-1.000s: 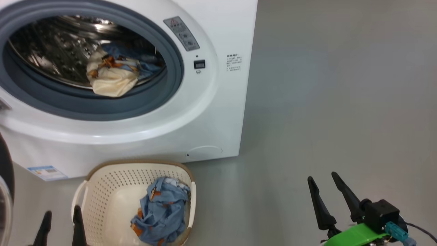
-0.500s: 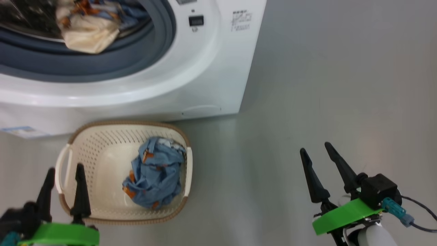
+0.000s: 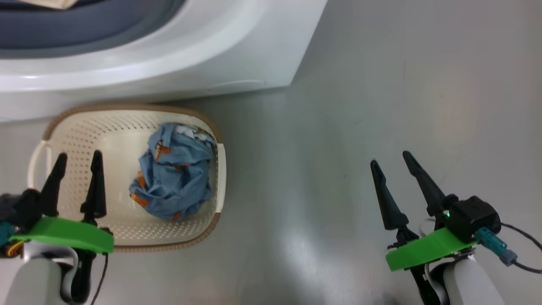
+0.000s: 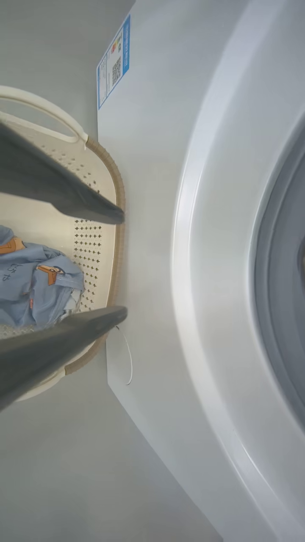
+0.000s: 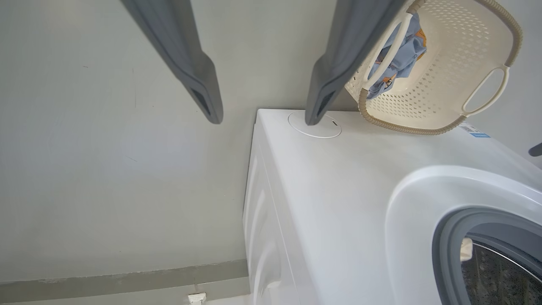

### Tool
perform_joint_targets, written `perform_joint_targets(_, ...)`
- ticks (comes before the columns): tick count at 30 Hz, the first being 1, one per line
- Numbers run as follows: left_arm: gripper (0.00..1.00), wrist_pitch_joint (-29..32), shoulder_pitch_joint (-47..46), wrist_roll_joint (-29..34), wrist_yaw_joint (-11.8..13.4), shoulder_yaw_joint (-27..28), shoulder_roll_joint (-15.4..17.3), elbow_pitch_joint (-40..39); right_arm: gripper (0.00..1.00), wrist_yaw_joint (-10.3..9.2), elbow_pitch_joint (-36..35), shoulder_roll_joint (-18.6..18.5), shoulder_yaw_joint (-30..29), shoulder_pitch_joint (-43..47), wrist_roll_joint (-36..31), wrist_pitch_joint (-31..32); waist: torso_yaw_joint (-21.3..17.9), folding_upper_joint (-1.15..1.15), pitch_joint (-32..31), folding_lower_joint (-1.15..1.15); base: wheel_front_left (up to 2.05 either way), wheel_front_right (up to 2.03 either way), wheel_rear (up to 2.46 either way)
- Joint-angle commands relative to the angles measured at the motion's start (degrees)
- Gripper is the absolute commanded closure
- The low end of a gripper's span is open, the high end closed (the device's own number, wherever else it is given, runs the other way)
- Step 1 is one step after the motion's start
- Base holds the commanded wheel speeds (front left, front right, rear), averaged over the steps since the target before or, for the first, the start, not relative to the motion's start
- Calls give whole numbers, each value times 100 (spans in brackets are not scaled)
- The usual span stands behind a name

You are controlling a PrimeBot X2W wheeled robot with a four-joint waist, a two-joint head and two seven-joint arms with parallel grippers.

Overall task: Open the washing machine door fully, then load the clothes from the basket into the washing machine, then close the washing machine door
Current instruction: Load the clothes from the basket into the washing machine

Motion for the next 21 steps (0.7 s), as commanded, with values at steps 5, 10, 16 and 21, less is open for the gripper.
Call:
perform_joint_targets(5, 0, -36, -439, -294, -8, -163, 469, 574, 0, 9, -275, 12, 226, -134, -21, -68, -245, 0, 669, 0, 0, 0, 0)
perform_joint_targets(10, 0, -36, -807, -523, -8, -612, 656, 1080, 0, 9, -275, 12, 243, -93, -65, -68, -268, 0, 898, 0, 0, 0, 0)
perform_joint_targets(16, 0, -36, -1292, -1019, -8, -1320, 966, 1688, 0, 9, -419, 12, 180, -89, -59, -68, -371, 0, 1264, 0, 0, 0, 0)
perform_joint_targets(21, 0, -29, -1704, -1473, -8, -1858, 1236, 2232, 0, 9, -480, 12, 205, -96, 76, -68, -459, 0, 1523, 0, 0, 0, 0)
